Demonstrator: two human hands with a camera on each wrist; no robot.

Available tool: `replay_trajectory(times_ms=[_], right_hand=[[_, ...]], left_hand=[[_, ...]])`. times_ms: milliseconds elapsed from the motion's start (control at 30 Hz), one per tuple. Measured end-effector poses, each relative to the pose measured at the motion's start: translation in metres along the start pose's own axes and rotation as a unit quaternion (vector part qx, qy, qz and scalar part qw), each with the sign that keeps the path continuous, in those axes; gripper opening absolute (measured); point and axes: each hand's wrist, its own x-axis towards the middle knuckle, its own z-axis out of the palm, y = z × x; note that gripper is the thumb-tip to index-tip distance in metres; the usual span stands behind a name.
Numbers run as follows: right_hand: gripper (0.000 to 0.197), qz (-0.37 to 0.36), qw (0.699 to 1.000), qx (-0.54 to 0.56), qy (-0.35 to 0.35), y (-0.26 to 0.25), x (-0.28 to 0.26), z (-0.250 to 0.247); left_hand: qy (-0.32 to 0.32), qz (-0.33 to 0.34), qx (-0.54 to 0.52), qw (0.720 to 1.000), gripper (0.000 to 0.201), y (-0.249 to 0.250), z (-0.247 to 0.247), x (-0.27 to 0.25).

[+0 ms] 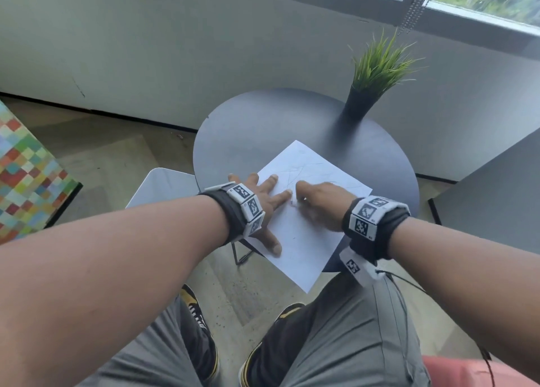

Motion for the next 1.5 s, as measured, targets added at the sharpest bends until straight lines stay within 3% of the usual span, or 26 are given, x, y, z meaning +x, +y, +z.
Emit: replay_trajectory(times_ms=[67, 133, 200, 300, 367, 433, 533, 633, 667, 700, 767, 800, 867, 1000, 1067, 1167, 1267, 1367, 1500], right_hand=[[0.018, -0.01, 0.999, -0.027, -0.017, -0.006, -0.007, 0.002], [0.022, -0.081, 0.994, -0.019, -0.075, -0.023, -0.019, 0.013], [0.02, -0.101, 0.99, -0.021, -0.094, -0.02, -0.019, 0.014], [0.017, 0.05, 0.999, 0.011, -0.005, 0.022, 0.002, 0.003], [0.021, 0.156, 0.985, 0.069, 0.013, 0.044, 0.007, 0.0], [0.022, 0.179, 0.964, 0.194, 0.031, 0.047, 0.005, -0.004], [0.028, 0.149, 0.88, 0.449, 0.036, 0.019, -0.009, -0.007], [0.014, 0.12, 0.785, 0.6, -0.099, -0.011, -0.024, 0.011], [0.013, 0.124, 0.75, 0.641, -0.108, -0.013, -0.025, 0.016], [0.015, 0.148, 0.712, 0.682, -0.079, -0.01, -0.023, 0.018], [0.02, 0.218, 0.658, 0.716, 0.078, 0.009, -0.015, 0.016], [0.022, 0.243, 0.661, 0.693, 0.155, 0.021, -0.012, 0.011], [0.019, 0.253, 0.715, 0.62, 0.201, 0.034, -0.01, 0.003], [0.022, 0.21, 0.854, 0.456, 0.138, 0.036, -0.007, -0.001], [0.026, 0.183, 0.907, 0.359, 0.121, 0.034, 0.0, -0.004], [0.026, 0.106, 0.963, 0.237, 0.067, 0.023, 0.012, -0.005], [0.025, 0.015, 0.992, 0.113, 0.052, 0.017, 0.025, -0.001], [0.017, -0.015, 0.993, 0.084, 0.083, 0.019, 0.028, 0.002], [0.004, -0.201, 0.979, 0.033, 0.009, -0.015, 0.013, 0.021]], left_hand=[[-0.001, -0.002, 0.003, 1.0, 0.132, 0.0, 0.001, 0.0], [0.0, -0.002, 0.002, 1.0, 0.133, 0.0, 0.0, -0.001], [0.001, 0.0, -0.003, 1.0, 0.133, 0.0, 0.0, -0.001], [-0.003, 0.0, -0.006, 1.0, 0.132, -0.001, 0.0, -0.002], [-0.005, 0.003, -0.008, 1.0, 0.131, -0.002, 0.001, -0.003], [-0.004, 0.004, -0.015, 1.0, 0.127, -0.005, 0.0, -0.005], [0.008, 0.007, -0.011, 1.0, 0.124, -0.008, 0.0, -0.006], [0.028, 0.002, -0.009, 1.0, 0.129, -0.009, 0.007, -0.006], [0.034, 0.0, -0.01, 0.999, 0.13, -0.01, 0.01, -0.005], [0.037, -0.001, -0.011, 0.999, 0.131, -0.01, 0.011, -0.005], [0.034, 0.001, -0.009, 0.999, 0.131, -0.011, 0.012, -0.006], [0.029, 0.003, -0.005, 1.0, 0.13, -0.012, 0.011, -0.007], [0.021, 0.009, 0.003, 1.0, 0.123, -0.014, 0.007, -0.009], [0.048, 0.022, 0.008, 0.999, 0.099, -0.018, -0.012, -0.005], [0.05, 0.022, 0.005, 0.999, 0.104, -0.016, -0.02, 0.001], [0.013, 0.015, -0.011, 1.0, 0.126, -0.013, -0.017, 0.009], [-0.009, 0.018, -0.01, 1.0, 0.142, -0.017, -0.005, 0.012], [-0.009, 0.027, -0.005, 1.0, 0.144, -0.021, -0.001, 0.013], [-0.012, 0.029, -0.007, 0.999, 0.148, -0.021, -0.001, 0.014]])
